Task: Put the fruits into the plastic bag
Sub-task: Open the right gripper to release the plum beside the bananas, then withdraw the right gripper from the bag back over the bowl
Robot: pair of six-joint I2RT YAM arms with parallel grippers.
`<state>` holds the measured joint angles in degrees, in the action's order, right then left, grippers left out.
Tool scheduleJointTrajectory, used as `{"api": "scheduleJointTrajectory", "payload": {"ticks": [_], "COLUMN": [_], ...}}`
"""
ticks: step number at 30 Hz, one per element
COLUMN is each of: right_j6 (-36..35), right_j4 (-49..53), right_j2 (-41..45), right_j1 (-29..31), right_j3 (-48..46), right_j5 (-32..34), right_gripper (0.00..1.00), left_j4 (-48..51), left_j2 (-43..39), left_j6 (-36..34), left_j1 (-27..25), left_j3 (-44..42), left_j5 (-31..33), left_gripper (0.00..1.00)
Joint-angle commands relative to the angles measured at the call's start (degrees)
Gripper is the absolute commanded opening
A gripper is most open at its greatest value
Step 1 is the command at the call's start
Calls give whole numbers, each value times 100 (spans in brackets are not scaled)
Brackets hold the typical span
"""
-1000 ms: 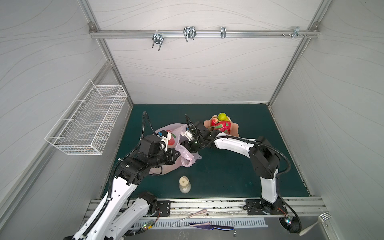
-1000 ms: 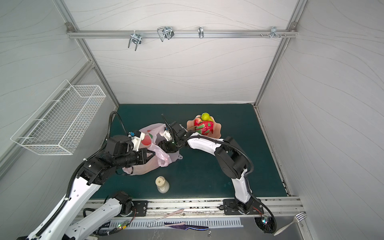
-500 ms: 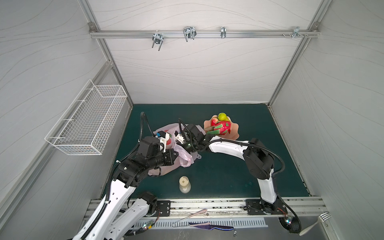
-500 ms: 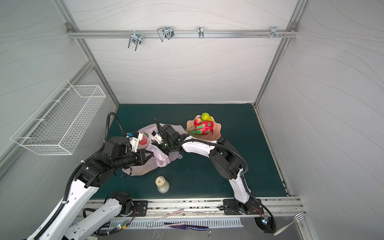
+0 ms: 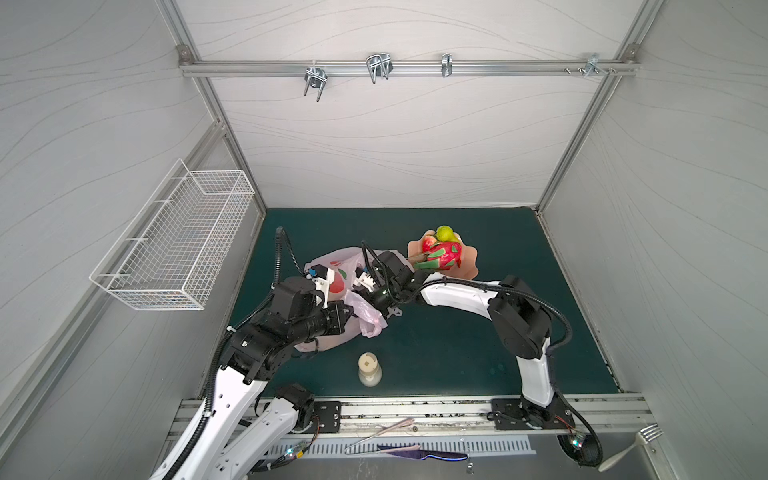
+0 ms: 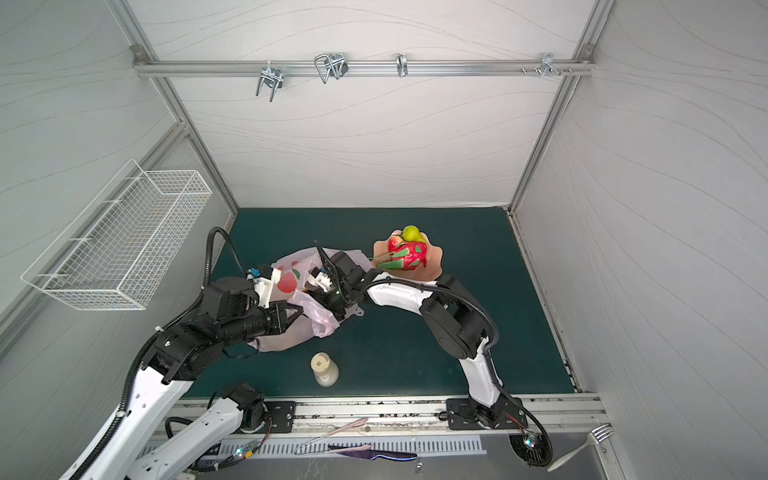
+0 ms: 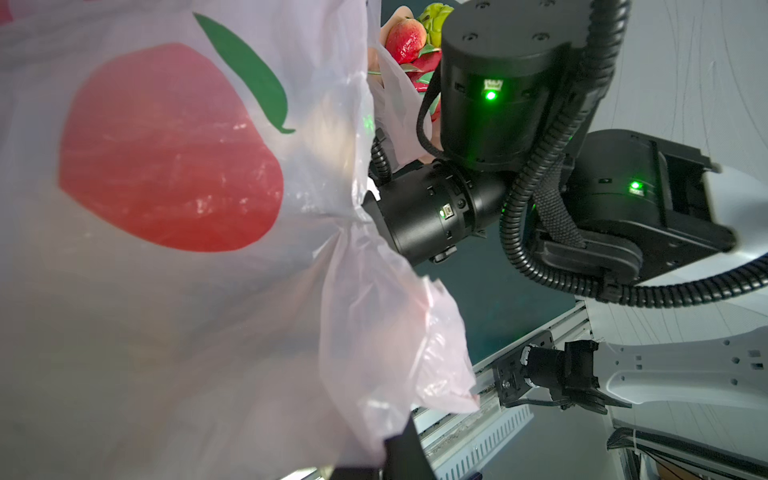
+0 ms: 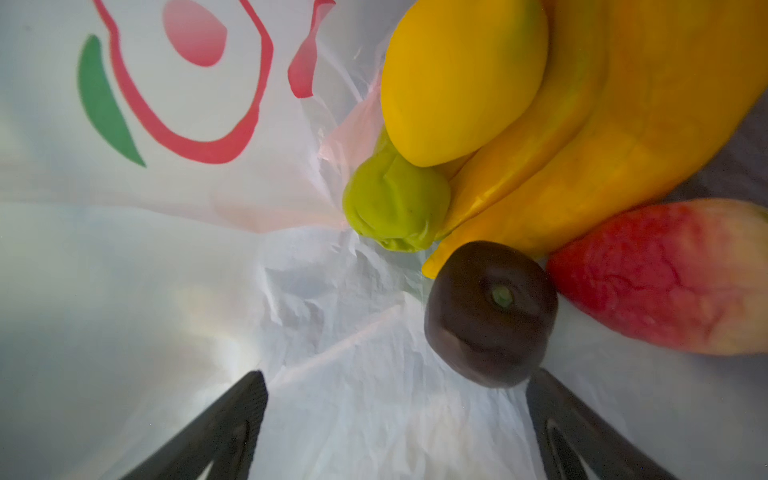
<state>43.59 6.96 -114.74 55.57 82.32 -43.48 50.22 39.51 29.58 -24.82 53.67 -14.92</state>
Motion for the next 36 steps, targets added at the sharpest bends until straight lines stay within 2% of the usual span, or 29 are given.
{"api": "scheduleJointTrajectory", "payload": {"ticks": [1,9,16,27,32,36], "right_j6": [-301,-795,-1394,-1857,-2226,-2855], "right_j4": [414,1074,2008,2745,3431,4259], "right_j2": [480,1169,1766,2560,2663,2347], "right_j1": [-112,-256,-452,-1101,-1761,-2374], "right_j3": [-92,-550,-542,-640,-361,274], "right_j5": [112,681,1368,1712,2430,3846], "right_gripper": [99,99,99,99,99,99], "left_j4": [-34,-46,-190,-382,-440,-458], "left_j2": [-90,-138,-95,-36,12,42], "left_j6": [-5,39,88,110,114,118], "left_j1": [-1,2,-4,-4,2,-5], "left_j3": [152,109,66,10,9,20], "left_j5": [103,121,26,-64,-98,-125], "left_gripper": [0,0,0,0,0,0]}}
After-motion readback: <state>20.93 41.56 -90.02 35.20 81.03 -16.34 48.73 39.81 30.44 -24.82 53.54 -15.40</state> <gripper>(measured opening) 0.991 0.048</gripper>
